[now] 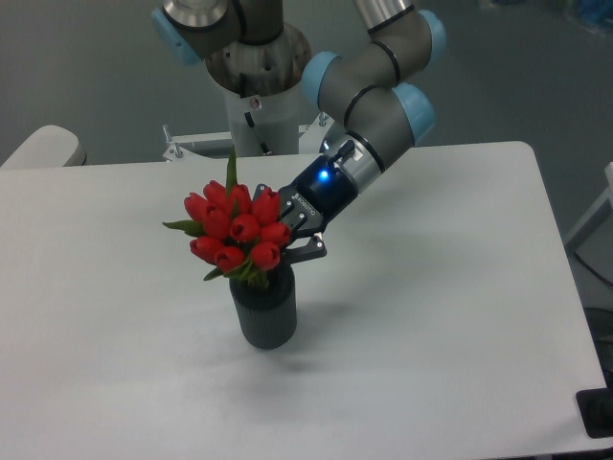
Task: Insert the flowers into the vase
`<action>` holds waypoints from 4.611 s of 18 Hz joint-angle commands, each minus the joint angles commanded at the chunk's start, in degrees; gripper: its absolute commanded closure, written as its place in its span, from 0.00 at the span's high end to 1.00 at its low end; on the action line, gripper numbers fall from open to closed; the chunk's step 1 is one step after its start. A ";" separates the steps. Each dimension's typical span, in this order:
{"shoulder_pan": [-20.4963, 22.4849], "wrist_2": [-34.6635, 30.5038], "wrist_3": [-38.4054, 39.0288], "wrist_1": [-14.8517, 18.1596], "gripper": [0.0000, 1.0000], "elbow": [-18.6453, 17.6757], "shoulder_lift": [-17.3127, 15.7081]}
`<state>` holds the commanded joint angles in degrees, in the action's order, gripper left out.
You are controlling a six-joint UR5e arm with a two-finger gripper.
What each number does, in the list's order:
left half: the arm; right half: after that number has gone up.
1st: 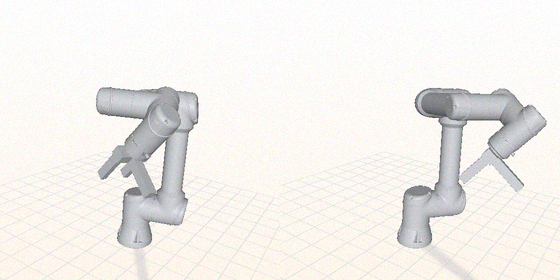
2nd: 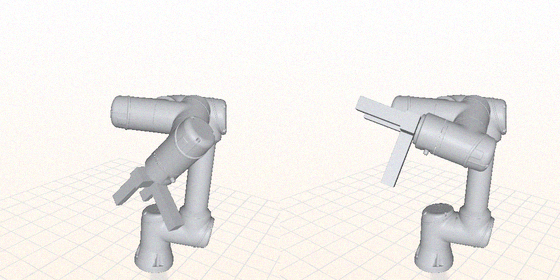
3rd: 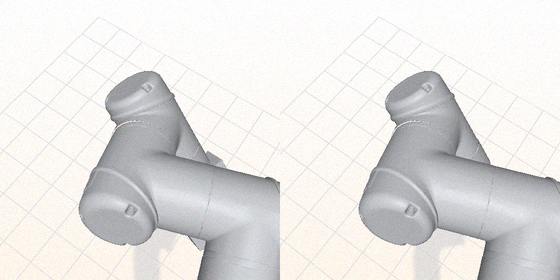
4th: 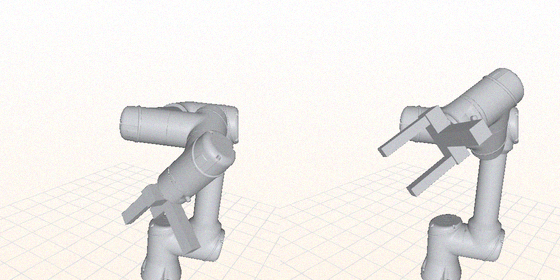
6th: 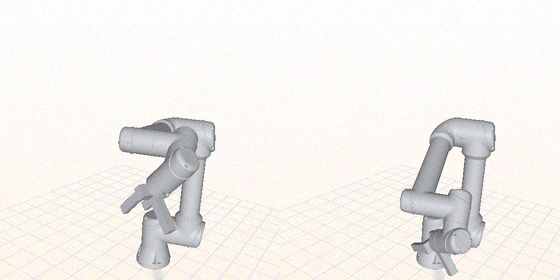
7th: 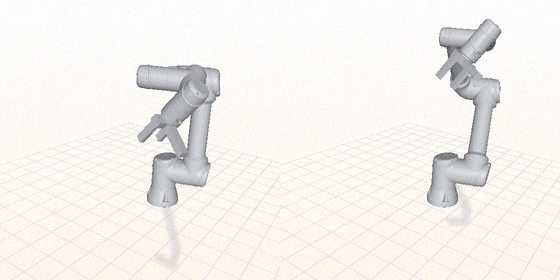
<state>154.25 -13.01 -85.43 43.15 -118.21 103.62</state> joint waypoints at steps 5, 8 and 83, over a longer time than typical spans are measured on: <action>-0.09 -0.17 -0.35 0.09 0.46 0.26 1.41; 0.09 -0.18 -0.18 0.09 0.63 0.35 1.41; -3.78 -73.39 -8.26 15.29 1.00 55.37 20.04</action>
<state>150.47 -86.40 -93.69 58.45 -62.84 123.66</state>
